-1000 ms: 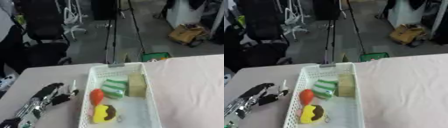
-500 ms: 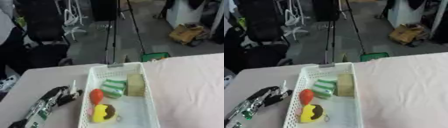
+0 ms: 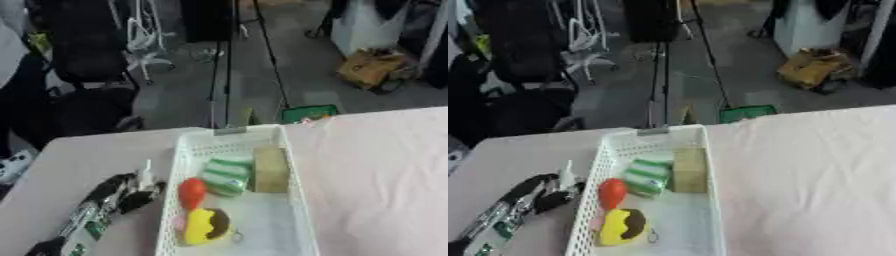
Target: Pick up objects on the table and place them in the box.
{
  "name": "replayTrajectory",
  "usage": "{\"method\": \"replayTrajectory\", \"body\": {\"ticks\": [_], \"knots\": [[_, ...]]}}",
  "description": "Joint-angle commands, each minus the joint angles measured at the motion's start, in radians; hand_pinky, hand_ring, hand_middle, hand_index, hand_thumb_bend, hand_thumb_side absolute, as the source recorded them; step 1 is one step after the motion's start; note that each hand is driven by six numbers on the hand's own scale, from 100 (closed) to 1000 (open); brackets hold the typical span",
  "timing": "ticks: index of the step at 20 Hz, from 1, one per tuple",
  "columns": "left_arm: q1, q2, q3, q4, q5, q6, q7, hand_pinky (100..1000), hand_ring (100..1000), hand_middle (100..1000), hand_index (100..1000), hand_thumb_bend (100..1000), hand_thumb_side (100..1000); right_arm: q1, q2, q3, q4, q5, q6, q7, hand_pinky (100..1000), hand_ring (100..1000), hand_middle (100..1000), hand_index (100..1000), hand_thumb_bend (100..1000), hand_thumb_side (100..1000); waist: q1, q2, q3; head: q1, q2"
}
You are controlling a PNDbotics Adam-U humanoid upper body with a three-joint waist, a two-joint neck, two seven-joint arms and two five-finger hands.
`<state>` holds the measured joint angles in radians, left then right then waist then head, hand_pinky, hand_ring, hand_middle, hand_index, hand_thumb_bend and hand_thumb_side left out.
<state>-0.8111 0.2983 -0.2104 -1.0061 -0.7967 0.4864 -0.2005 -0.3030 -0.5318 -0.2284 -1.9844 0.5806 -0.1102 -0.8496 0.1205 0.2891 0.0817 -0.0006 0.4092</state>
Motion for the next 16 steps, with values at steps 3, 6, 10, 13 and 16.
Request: {"method": "replayTrajectory", "body": {"ticks": [3, 6, 10, 13, 16], "knots": [[-0.024, 0.013, 0.014, 0.004, -0.036, -0.005, 0.071, 1000, 926, 884, 1000, 539, 891, -0.007, -0.01, -0.008, -0.016, 0.001, -0.001, 0.0, 837, 908, 829, 806, 100, 1000, -0.009, -0.024, -0.002, 0.005, -0.004], [-0.029, 0.015, 0.01, 0.009, -0.059, -0.011, 0.083, 1000, 917, 870, 991, 490, 875, -0.007, -0.01, -0.008, -0.016, 0.0, -0.002, 0.0, 837, 908, 829, 806, 100, 1000, -0.009, -0.024, -0.002, 0.006, -0.003], [-0.032, 0.013, 0.013, 0.016, -0.071, -0.011, 0.082, 1000, 913, 864, 974, 467, 887, -0.005, -0.009, -0.008, -0.016, 0.0, -0.001, 0.0, 837, 908, 829, 806, 100, 1000, -0.009, -0.026, -0.002, 0.008, -0.002], [-0.033, 0.011, 0.016, 0.024, -0.067, -0.009, 0.081, 1000, 906, 856, 952, 439, 888, -0.005, -0.008, -0.008, -0.016, 0.0, 0.0, -0.001, 837, 908, 829, 806, 100, 1000, -0.009, -0.027, -0.003, 0.009, -0.003], [-0.034, 0.01, 0.015, 0.028, -0.066, -0.01, 0.084, 1000, 894, 843, 910, 407, 894, -0.005, -0.008, -0.008, -0.016, -0.001, -0.001, -0.001, 838, 909, 828, 806, 100, 1000, -0.008, -0.027, -0.004, 0.009, -0.005]]}}
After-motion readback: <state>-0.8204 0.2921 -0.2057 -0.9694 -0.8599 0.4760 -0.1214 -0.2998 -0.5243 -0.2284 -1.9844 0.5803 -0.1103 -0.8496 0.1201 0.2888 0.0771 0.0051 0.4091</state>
